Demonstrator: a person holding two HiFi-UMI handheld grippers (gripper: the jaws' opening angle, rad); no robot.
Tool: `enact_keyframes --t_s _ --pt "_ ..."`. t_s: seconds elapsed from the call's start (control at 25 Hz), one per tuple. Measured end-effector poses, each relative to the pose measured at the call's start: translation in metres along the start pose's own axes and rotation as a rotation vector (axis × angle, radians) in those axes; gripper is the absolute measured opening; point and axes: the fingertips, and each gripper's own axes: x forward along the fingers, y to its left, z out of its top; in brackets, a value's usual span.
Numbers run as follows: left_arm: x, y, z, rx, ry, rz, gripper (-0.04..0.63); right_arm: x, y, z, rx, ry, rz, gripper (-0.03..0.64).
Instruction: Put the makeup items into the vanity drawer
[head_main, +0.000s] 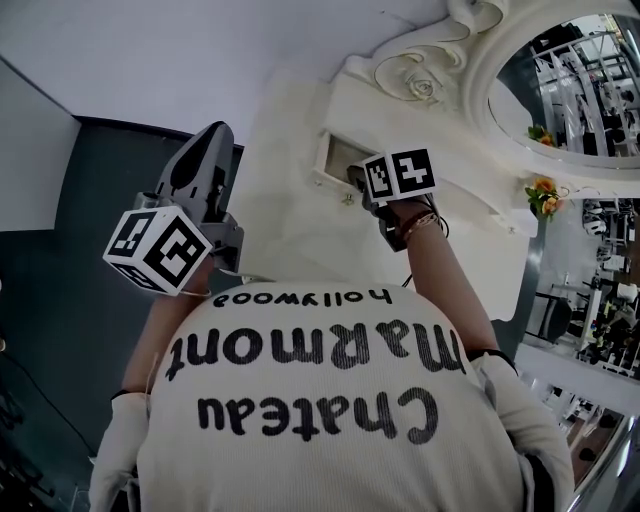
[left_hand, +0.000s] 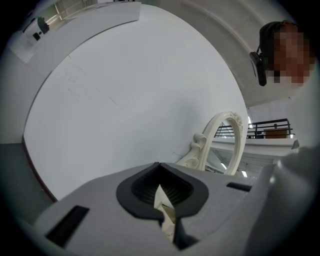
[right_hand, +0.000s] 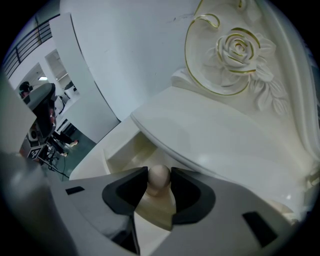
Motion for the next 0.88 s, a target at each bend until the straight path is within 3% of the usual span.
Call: enact_keyframes --t_s 0.88 --pt "0.0057 0.0006 0.0005 -0.001 0.000 -0.006 0.009 -0.0041 0.0022 -0.0006 0.034 -0.025 0.038 0.190"
